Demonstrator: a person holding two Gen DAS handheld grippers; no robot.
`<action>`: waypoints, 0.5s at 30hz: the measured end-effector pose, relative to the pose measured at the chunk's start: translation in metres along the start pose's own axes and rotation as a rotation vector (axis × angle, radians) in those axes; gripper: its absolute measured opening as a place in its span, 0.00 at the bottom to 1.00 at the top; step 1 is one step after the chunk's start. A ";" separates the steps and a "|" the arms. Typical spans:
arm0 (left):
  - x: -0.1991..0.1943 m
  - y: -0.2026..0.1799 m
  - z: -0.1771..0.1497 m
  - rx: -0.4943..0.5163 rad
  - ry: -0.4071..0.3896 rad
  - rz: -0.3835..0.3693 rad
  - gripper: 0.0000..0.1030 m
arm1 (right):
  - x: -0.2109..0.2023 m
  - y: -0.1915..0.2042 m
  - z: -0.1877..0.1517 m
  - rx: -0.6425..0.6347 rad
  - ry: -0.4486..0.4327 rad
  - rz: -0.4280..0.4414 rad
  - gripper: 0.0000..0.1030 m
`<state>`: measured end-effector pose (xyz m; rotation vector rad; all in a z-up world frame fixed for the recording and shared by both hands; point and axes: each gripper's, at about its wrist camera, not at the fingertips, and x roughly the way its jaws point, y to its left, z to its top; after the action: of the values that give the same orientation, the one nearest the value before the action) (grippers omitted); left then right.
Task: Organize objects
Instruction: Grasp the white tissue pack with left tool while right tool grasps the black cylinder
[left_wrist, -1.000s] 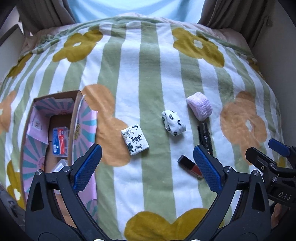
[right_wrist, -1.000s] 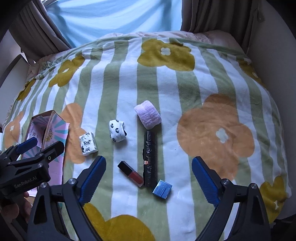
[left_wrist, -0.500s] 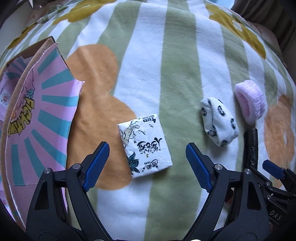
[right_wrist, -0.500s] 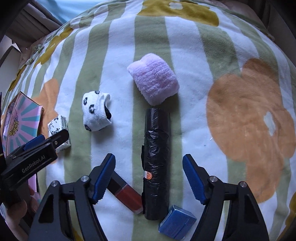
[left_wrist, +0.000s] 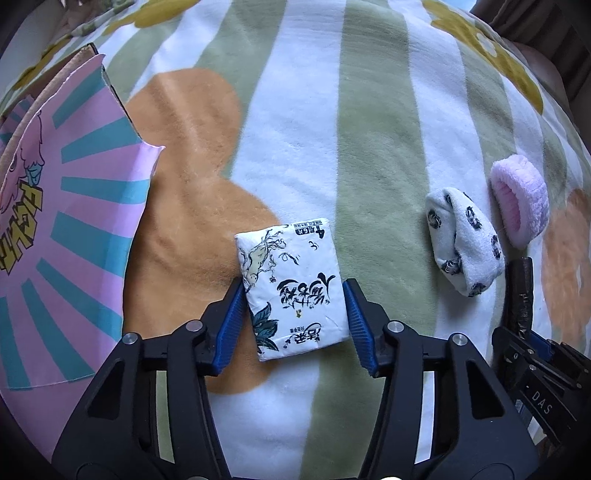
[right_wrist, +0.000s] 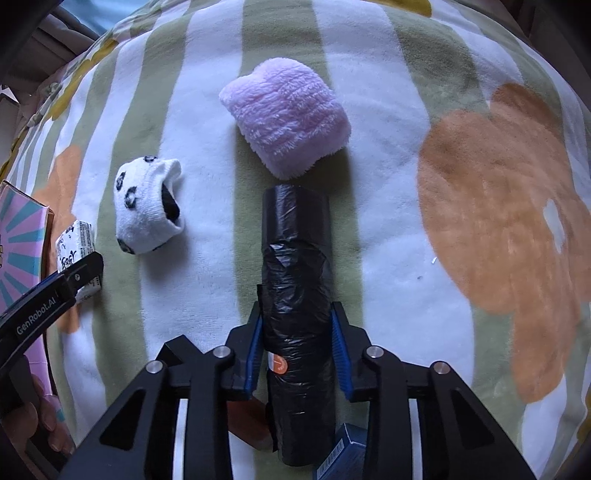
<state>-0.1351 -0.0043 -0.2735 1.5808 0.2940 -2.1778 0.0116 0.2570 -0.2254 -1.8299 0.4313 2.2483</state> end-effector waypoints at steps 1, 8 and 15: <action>0.000 0.000 -0.001 0.004 0.000 -0.001 0.46 | -0.001 -0.001 -0.001 0.004 0.000 0.000 0.28; -0.008 0.000 -0.005 0.016 -0.010 -0.026 0.44 | -0.013 -0.010 -0.008 0.015 -0.010 0.012 0.27; -0.030 -0.006 -0.013 0.051 -0.037 -0.061 0.44 | -0.039 -0.014 -0.019 0.006 -0.034 0.029 0.27</action>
<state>-0.1188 0.0130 -0.2496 1.5766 0.2810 -2.2752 0.0421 0.2639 -0.1924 -1.7912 0.4603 2.2908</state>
